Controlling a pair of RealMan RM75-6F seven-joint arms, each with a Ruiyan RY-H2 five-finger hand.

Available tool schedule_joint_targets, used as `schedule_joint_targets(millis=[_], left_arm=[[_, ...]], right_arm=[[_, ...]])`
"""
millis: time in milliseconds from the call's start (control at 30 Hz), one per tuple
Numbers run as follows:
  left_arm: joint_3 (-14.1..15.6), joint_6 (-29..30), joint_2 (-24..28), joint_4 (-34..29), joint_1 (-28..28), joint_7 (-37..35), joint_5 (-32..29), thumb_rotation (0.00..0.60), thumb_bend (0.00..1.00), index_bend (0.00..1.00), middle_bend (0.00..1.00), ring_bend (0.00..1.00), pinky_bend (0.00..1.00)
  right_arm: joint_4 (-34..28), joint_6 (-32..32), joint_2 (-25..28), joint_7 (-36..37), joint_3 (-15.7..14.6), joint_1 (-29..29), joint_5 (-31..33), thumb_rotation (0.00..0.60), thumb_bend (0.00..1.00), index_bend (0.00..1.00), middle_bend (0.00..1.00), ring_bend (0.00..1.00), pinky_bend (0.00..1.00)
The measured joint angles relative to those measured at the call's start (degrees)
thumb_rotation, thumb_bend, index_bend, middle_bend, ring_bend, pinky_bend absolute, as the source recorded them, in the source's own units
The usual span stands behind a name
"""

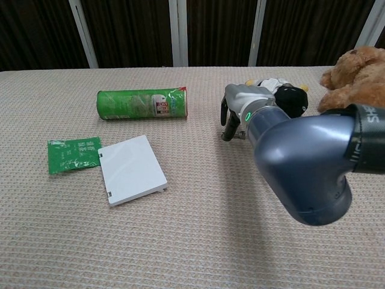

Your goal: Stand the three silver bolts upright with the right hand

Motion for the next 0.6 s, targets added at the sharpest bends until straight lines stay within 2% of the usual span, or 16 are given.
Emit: schedule_joint_targets(millis=[600], left_arm=[[-0.08, 0.22, -0.22, -0.23, 0.06, 0.68, 0.16, 0.6, 0.12, 0.14, 0.08, 0.0, 0.16]], right_arm=[[3.71, -2.72, -1.04, -1.04, 0.84, -0.37, 0.18, 0.6, 0.29, 0.54, 0.03, 0.03, 0.05]])
